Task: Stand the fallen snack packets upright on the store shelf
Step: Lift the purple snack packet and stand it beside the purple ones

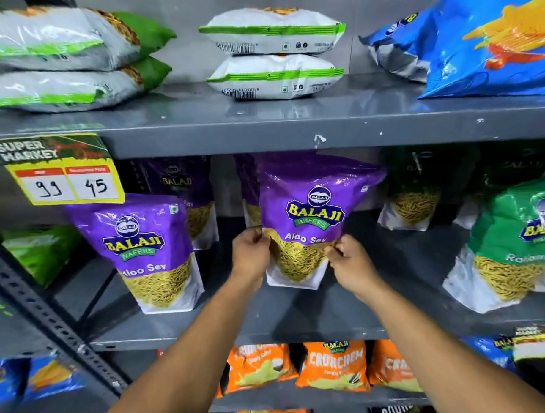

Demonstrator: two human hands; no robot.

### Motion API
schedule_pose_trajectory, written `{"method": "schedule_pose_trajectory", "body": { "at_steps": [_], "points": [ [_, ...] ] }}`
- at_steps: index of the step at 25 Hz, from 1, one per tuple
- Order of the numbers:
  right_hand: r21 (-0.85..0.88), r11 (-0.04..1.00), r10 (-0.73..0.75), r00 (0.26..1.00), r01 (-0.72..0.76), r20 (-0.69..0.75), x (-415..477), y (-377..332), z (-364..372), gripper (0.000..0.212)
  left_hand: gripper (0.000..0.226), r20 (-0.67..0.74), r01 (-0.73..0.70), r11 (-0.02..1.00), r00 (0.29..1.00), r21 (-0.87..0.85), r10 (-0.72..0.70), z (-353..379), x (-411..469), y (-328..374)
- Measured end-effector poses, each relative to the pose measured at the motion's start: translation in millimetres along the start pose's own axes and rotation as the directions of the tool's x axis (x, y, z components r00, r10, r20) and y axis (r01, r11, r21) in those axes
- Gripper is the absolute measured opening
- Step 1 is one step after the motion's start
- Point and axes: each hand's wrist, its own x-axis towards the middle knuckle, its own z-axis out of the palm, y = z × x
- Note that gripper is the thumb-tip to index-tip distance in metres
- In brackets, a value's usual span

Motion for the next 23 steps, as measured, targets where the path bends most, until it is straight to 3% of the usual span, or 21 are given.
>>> {"method": "schedule_pose_trajectory", "body": {
  "at_steps": [3, 9, 11, 15, 18, 23],
  "points": [
    [0.007, 1.0, -0.025, 1.0, 0.025, 0.019, -3, -11, 39, 0.011, 0.038, -0.03, -0.026, 0.997, 0.999, -0.068, 0.024, -36, 3, -2],
    [-0.009, 0.995, -0.1, 0.992, 0.101, 0.08, -19, -7, 85, 0.003, 0.022, -0.062, -0.021, 0.982, 0.998, -0.188, 0.01, -81, -4, -29],
    [0.015, 0.992, -0.125, 0.985, 0.125, 0.114, -23, 0, 89, 0.005, 0.026, -0.06, -0.002, 0.994, 0.998, -0.105, -0.005, -91, -7, -47],
    [0.055, 0.994, -0.106, 0.977, 0.097, 0.186, -35, 25, 86, 0.041, 0.039, -0.044, -0.059, 0.98, 0.997, 0.192, 0.069, -108, -13, -90],
    [0.012, 0.997, -0.08, 0.981, 0.079, 0.176, -40, 34, 86, 0.056, 0.04, -0.039, -0.05, 0.99, 0.998, 0.134, 0.056, -113, -9, -97],
    [-0.069, 0.992, -0.092, 0.975, 0.108, 0.204, -39, 34, 87, 0.052, 0.036, 0.068, -0.113, 0.975, 0.992, 0.19, 0.102, -115, -12, -102]
  ]
}}
